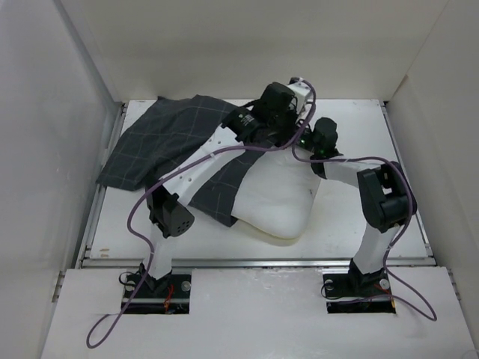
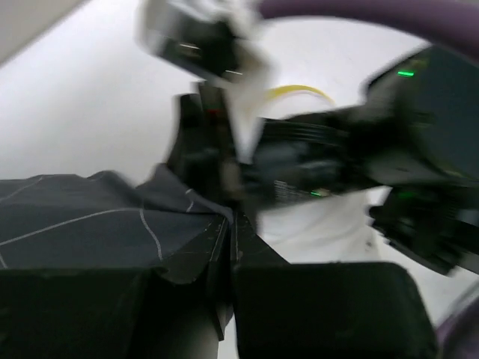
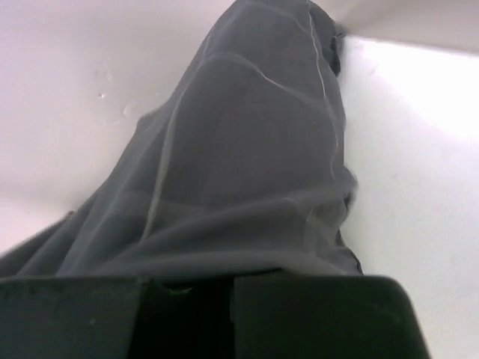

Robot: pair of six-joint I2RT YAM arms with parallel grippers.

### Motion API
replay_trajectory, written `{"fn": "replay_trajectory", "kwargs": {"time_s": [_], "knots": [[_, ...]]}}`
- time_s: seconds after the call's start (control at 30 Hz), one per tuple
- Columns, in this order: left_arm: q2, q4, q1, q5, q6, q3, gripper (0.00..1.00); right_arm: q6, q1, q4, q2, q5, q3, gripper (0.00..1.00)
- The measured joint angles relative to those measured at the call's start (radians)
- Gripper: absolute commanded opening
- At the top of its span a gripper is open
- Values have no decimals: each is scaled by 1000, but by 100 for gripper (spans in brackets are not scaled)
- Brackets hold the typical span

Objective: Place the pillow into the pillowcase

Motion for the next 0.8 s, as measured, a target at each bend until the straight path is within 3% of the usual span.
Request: {"fn": "replay_trajectory", "kwargs": {"time_s": [0.23,0.27,0.33,0.37,0.43,0.47,0.5,0.53,0.6,0.67,0.7,0.8], "knots": [[14,-12,-80,89,-48,-61,0,136,14,132,50,40,-93,0],[14,-12,-81,85,-58,-68,0,143,16,132,50,49,-100,5],[14,-7,-77,83,-85,-80,0,149,18,121,39,81,-122,23],[14,-5,-71,87,-98,-84,10,147,18,93,23,104,-137,45],[14,5,-52,97,-122,-91,33,140,14,15,-8,142,-143,61],[14,15,-32,107,-137,-93,36,131,11,-43,-31,166,-143,69],[14,23,-12,118,-156,-94,43,123,6,-99,-52,185,-143,72],[14,30,10,169,-183,-94,64,111,4,-183,-77,226,-141,76],[14,48,29,249,-234,-94,76,84,4,-347,-113,301,-135,79],[11,53,35,259,-242,-97,100,51,5,-492,-162,356,-144,81],[4,62,50,245,-245,-111,100,35,4,-560,-201,379,-154,87],[-38,89,106,233,-263,-193,100,2,-1,-747,-333,485,-168,90]]}}
